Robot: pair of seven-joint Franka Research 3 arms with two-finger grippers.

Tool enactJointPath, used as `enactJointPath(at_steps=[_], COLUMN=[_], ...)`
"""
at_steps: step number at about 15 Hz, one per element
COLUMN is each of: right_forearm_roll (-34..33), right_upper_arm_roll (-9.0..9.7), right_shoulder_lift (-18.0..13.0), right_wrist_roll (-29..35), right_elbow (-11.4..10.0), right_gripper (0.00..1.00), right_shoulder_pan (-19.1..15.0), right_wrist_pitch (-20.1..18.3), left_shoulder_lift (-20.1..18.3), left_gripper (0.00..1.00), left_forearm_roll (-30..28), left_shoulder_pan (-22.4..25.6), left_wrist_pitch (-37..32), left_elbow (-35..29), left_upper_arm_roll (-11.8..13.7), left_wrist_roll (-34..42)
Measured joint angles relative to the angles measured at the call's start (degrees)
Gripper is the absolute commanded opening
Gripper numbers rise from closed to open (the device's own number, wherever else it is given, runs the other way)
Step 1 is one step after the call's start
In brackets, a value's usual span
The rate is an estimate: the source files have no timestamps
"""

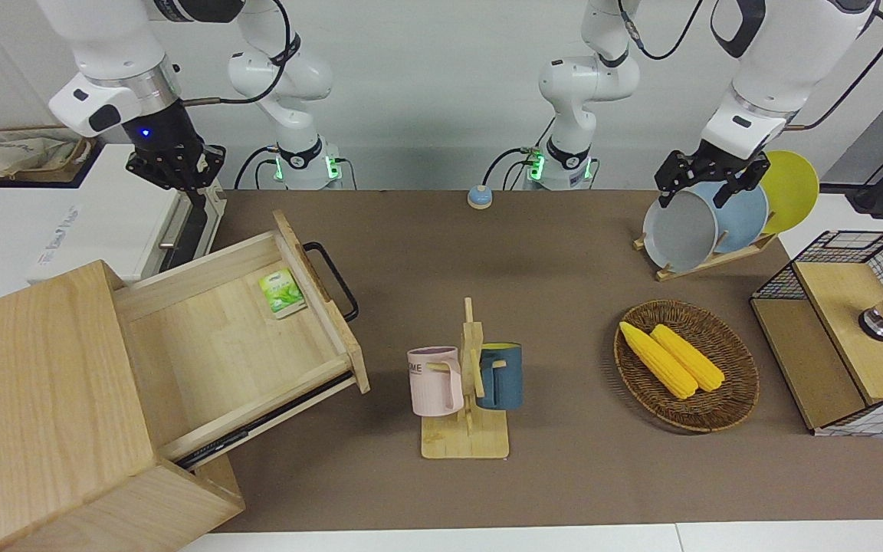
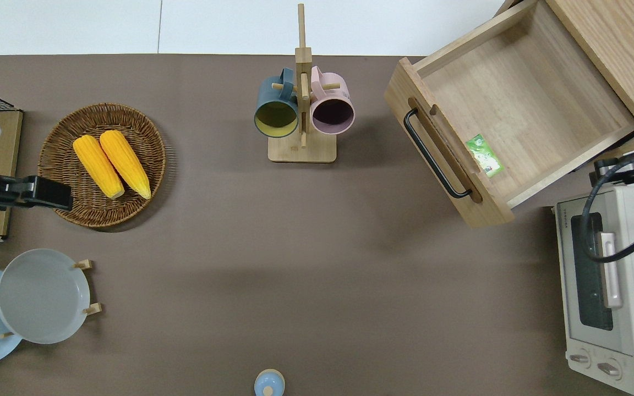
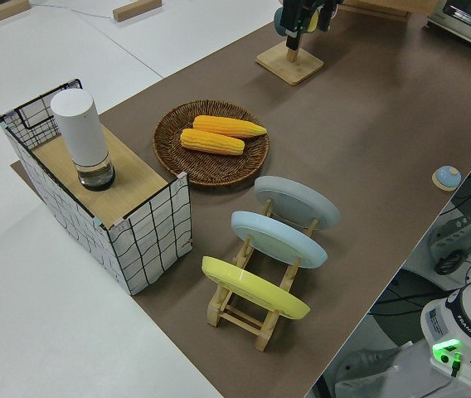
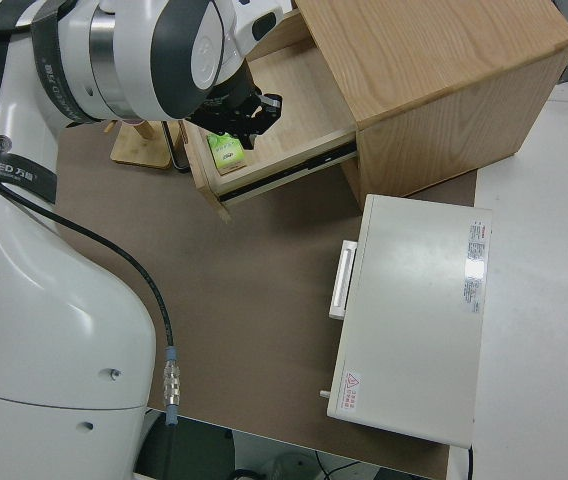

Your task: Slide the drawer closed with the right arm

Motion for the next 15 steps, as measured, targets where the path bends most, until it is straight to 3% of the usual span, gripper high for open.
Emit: enactJointPath(at_steps=[3,8,15], right_forearm_roll=[0.00,0.00,-1.04], right_upper_arm_roll=[0.05,0.29,0.80], right_shoulder_lift=[-0.12,-1.85,-2.60], right_wrist_roll=[0.00,1.31,21.33], right_elbow=[0.23,2.94,4.13], right_gripper=[0.000,0.000,0.000], right_shoulder_pan=[0.00,0.80,12.18], right_wrist_pitch=[0.00,-0.02,0.06], left_shoulder_lift=[0.00,0.00,0.00], left_gripper=[0.99,0.99,0.99], left_forearm_roll=[0.00,0.00,0.00], left_shoulder_pan=[0.00,0.00,0.00], left_wrist_pitch=[0.00,0.00,0.00], left_elbow=[0.00,0.00,0.00], left_upper_arm_roll=[0.00,0.00,0.00], left_wrist_roll=[0.00,0.00,0.00])
